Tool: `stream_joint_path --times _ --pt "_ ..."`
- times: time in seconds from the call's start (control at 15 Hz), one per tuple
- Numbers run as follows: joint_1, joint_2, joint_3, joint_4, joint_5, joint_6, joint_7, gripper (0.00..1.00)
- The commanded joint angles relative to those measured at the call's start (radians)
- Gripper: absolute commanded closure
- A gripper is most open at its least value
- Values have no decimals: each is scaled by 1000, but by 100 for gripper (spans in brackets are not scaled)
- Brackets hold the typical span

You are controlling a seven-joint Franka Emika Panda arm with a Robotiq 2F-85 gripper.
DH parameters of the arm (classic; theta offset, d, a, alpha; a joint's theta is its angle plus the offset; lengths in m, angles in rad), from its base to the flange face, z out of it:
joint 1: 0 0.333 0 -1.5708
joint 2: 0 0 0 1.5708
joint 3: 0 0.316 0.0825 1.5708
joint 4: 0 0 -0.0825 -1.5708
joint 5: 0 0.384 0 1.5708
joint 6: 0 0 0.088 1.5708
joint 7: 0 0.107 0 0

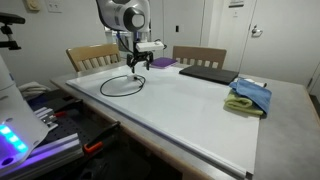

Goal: Bring the ends of the charger to the center

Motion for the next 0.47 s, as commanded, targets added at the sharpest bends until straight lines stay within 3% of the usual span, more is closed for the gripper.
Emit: stream_joint_path --times 0.0,0.27,0.4 --pt "81 -77 -83 -25 1 46 191 0" --pt "189 -129 -207 -55 -106 133 495 0" --pt "274 -143 -305 -63 -191 156 667 0"
